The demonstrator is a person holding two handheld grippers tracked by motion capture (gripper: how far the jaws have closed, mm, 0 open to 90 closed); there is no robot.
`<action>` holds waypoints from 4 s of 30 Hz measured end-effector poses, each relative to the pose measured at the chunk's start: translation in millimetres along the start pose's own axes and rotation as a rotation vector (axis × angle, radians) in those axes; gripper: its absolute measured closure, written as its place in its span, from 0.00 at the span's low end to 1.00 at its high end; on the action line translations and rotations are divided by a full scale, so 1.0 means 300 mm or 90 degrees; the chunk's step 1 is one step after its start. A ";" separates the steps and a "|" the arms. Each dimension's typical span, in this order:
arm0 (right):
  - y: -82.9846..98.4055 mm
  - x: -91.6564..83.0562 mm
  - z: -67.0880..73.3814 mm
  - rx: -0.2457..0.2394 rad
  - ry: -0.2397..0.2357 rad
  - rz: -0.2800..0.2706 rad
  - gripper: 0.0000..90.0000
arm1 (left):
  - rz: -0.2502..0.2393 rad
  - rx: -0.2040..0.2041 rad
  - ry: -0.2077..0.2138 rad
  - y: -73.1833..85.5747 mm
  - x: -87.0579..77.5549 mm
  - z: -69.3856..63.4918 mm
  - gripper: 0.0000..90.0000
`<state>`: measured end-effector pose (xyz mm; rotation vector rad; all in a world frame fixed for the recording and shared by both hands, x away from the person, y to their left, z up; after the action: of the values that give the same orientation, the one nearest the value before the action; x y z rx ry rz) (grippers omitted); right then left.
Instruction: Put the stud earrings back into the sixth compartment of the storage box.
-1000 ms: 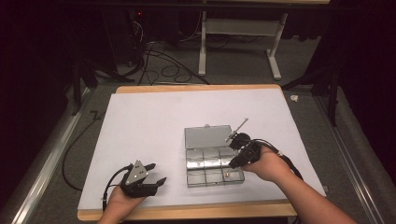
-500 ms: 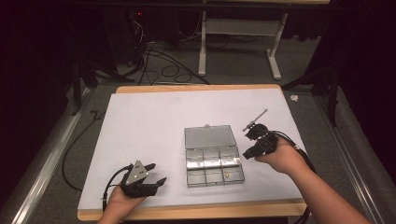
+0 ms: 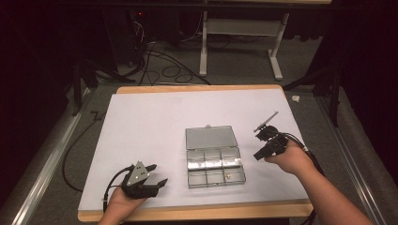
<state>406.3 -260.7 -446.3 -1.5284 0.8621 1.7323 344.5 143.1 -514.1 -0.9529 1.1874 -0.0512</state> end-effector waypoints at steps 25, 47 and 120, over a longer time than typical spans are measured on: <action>-0.035 0.079 -0.132 0.058 0.018 0.043 0.76 | 0.000 0.001 0.002 0.000 0.000 0.000 0.36; -0.064 0.123 -0.160 0.065 0.025 0.077 0.86 | 0.000 0.001 0.003 0.000 0.000 -0.001 0.36; 0.008 -0.035 0.114 -0.056 0.026 0.028 0.90 | -0.004 0.002 0.004 0.000 -0.002 -0.001 0.35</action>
<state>386.3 -234.3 -432.3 -1.6190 0.8562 1.7972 344.0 143.4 -513.6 -0.9539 1.1890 -0.0612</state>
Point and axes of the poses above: each handheld gripper's, and its own axes: x roughly forward along the jaws, y roughly out of its underside, z roughly to its left, the point moved 5 cm from there along x, roughly forward along the jaws, and after that the axes turned 15 degrees about z, right-handed, at the moved point
